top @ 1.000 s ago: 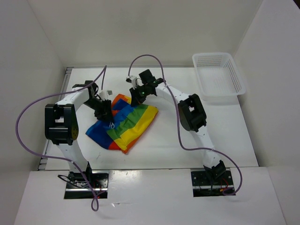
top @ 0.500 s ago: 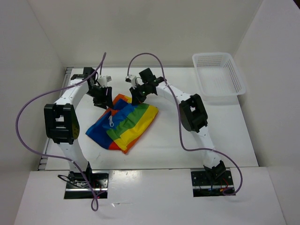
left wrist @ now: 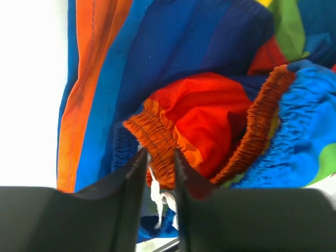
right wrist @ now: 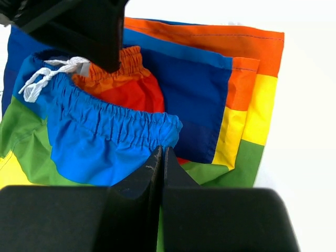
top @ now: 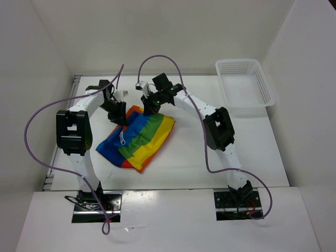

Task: Fold and stack the shorts
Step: Fold the shorts

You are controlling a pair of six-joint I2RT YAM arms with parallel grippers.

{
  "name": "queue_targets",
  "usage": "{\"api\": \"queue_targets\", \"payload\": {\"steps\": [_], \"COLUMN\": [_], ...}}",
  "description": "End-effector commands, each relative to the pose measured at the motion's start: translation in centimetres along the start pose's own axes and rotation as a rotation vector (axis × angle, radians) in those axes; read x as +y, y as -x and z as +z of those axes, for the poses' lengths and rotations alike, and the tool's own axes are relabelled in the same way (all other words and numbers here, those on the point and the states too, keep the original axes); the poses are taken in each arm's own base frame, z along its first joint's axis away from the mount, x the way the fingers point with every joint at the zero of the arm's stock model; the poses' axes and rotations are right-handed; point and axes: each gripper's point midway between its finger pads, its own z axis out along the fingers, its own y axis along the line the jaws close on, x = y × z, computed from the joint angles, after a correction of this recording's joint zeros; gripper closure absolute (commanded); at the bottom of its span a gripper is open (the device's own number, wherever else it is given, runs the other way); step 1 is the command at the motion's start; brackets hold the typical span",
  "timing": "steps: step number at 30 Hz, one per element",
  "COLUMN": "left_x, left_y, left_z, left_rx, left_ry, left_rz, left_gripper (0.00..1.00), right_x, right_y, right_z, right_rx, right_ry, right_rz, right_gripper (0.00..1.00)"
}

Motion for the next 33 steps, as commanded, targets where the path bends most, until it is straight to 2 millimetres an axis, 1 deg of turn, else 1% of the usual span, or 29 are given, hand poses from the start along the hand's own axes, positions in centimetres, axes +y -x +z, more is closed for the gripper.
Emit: {"api": "queue_targets", "payload": {"steps": [1,2,3,4,5,7,8,9,10,11,12,13,15,16,17,19,20,21,22,23,24,25,26,27,28,29,31,32,33], "left_x": [-0.5,-0.8,-0.8,-1.2,-1.4,-1.5,-1.8,-1.9,-2.2,-2.7,-2.8,-3.2,-4.0,-4.4,-5.2,-6.1,-6.2,-6.4,-6.1,-5.9,-5.8,-5.5,-5.5,-5.6,-5.4,-5.4,-5.7,-5.5,-5.6], "left_y": [-0.4,-0.7,-1.2,-1.2,-1.3,-1.6,-1.6,-1.5,-1.0,0.1,0.5,1.3,3.3,3.7,4.9,5.9,6.2,7.0,7.2,7.1,7.7,7.8,7.7,7.6,8.0,8.3,8.8,9.1,9.3], "left_z": [0.9,0.8,1.0,1.1,1.1,1.3,1.3,0.9,0.7,-0.2,-0.5,-1.1,-2.6,-3.0,-4.0,-4.5,-4.5,-4.8,-4.3,-3.8,-3.7,-3.0,-2.6,-2.7,-2.2,-2.2,-2.1,-2.4,-2.5], "left_rx": [0.022,0.032,0.056,0.062,0.070,0.085,0.083,0.073,0.059,0.009,-0.012,-0.046,-0.139,-0.161,-0.211,-0.242,-0.243,-0.260,-0.251,-0.241,-0.251,-0.238,-0.229,-0.229,-0.237,-0.246,-0.271,-0.287,-0.297], "left_ry": [-0.041,-0.053,-0.063,-0.085,-0.095,-0.110,-0.124,-0.123,-0.136,-0.142,-0.140,-0.147,-0.151,-0.168,-0.189,-0.209,-0.220,-0.219,-0.219,-0.220,-0.219,-0.220,-0.232,-0.241,-0.240,-0.240,-0.262,-0.271,-0.279], "left_rz": [0.001,-0.004,-0.017,-0.022,-0.026,-0.035,-0.036,-0.030,-0.024,0.003,0.015,0.033,0.086,0.099,0.131,0.161,0.163,0.173,0.168,0.162,0.168,0.160,0.156,0.156,0.161,0.167,0.187,0.187,0.195], "left_gripper": [0.68,0.71,0.79,0.83,0.86,0.94,0.95,0.95,0.96,0.96,0.98,0.98,0.99,0.99,0.99,0.99,0.99,0.99,0.99,0.99,0.99,0.99,0.99,0.99,0.99,0.99,0.99,0.96,0.90], "right_x": [1.8,1.8,1.8,1.8,1.9,1.9,1.9,2.0,2.0,2.5,2.7,2.7,3.0,3.3,3.5,4.3,4.6,4.7,5.5,5.5,5.4,6.0,5.6,5.3,4.9,4.0,3.2,2.3,1.8], "right_y": [4.8,4.8,4.8,4.8,5.1,5.1,5.1,5.6,5.6,5.6,6.0,6.0,6.9,6.9,7.4,8.5,9.5,10.1,11.1,11.4,12.7,13.6,13.7,14.5,14.8,14.3,13.8,13.2,13.0], "right_z": [-3.0,-3.0,-3.0,-3.0,-3.3,-3.3,-3.3,-3.7,-3.8,-3.5,-3.9,-3.9,-4.5,-4.5,-4.7,-4.9,-5.4,-5.7,-5.8,-5.7,-6.0,-5.8,-5.2,-5.4,-5.1,-4.3,-3.5,-2.6,-2.2], "right_rx": [-0.086,-0.086,-0.086,-0.086,-0.093,-0.093,-0.093,-0.102,-0.102,-0.100,-0.109,-0.109,-0.128,-0.131,-0.144,-0.166,-0.189,-0.201,-0.227,-0.233,-0.266,-0.287,-0.293,-0.310,-0.318,-0.304,-0.294,-0.284,-0.282], "right_ry": [-0.005,-0.006,-0.006,-0.006,-0.008,-0.008,-0.008,-0.011,-0.011,-0.003,-0.006,-0.006,-0.002,0.010,0.022,0.034,0.042,0.039,0.055,0.064,0.055,0.062,0.062,0.044,0.031,0.008,-0.013,-0.034,-0.051], "right_rz": [-0.085,-0.094,-0.094,-0.094,-0.099,-0.099,-0.099,-0.114,-0.114,-0.120,-0.126,-0.126,-0.139,-0.139,-0.147,-0.169,-0.186,-0.186,-0.196,-0.191,-0.217,-0.215,-0.205,-0.207,-0.213,-0.201,-0.192,-0.184,-0.161], "right_gripper": [1.00,1.00,1.00,1.00,1.00,1.00,1.00,1.00,1.00,1.00,1.00,1.00,1.00,1.00,1.00,1.00,1.00,1.00,1.00,1.00,1.00,1.00,1.00,1.00,1.00,1.00,1.00,1.00,1.00]}}
